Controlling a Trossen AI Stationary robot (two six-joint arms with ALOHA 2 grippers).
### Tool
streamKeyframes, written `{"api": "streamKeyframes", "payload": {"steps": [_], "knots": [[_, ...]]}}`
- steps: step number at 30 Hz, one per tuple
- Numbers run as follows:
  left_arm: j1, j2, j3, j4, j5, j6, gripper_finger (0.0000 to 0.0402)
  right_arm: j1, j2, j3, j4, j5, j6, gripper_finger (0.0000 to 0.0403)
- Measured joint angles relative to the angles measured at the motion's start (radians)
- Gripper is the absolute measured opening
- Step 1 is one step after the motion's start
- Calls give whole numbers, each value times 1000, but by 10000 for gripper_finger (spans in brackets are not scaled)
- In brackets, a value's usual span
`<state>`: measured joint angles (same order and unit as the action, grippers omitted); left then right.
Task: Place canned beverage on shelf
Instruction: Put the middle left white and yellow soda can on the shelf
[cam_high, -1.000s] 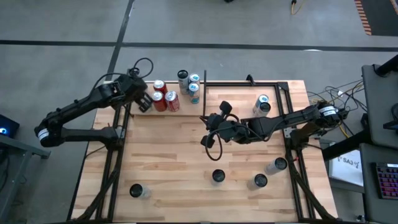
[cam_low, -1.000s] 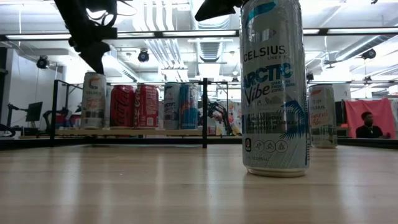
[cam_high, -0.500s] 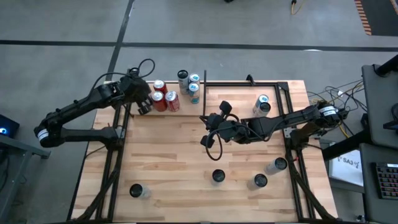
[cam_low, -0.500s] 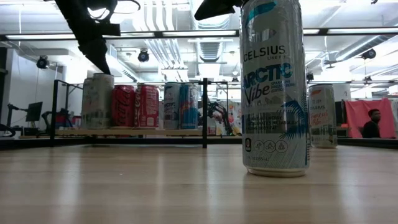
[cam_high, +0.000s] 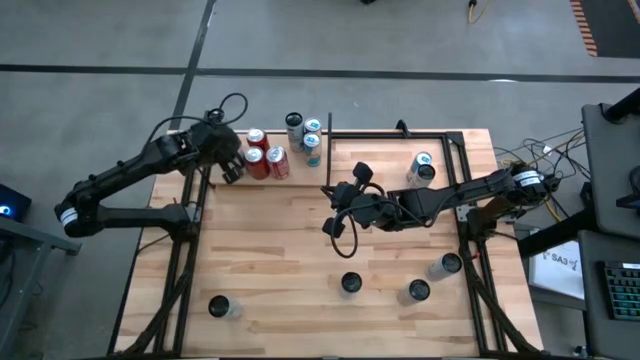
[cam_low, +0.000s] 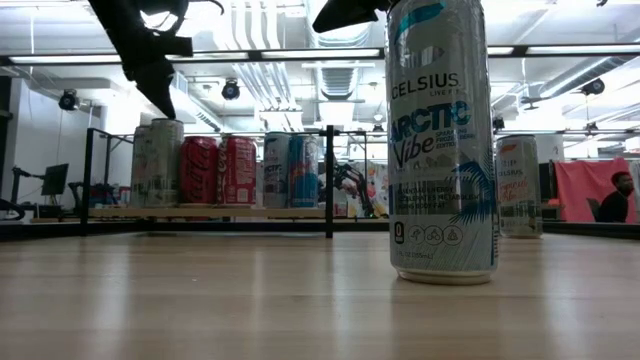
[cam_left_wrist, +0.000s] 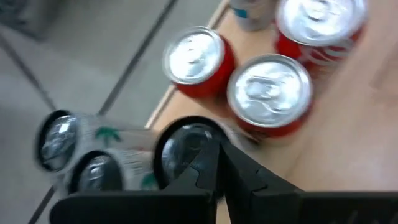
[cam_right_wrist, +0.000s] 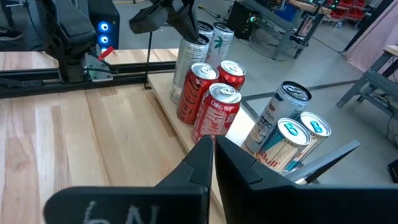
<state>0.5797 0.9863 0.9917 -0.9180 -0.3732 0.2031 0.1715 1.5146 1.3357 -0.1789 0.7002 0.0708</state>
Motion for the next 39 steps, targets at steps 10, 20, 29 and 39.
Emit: {"api": "streamKeyframes", "payload": {"steps": [10, 20, 29, 39], "knots": [[0, 5, 6, -70, -124, -99, 0, 0, 0, 0, 0, 0, 0, 9], [-1, -1, 9, -122, -95, -278, 0, 0, 0, 0, 0, 0, 0, 9], [-1, -2, 26, -131, -78, -320, 0, 0, 0, 0, 0, 0, 0, 9], [-1, 1, 55, -122, -85, -297, 0, 0, 0, -2, 0, 0, 0, 9]]}}
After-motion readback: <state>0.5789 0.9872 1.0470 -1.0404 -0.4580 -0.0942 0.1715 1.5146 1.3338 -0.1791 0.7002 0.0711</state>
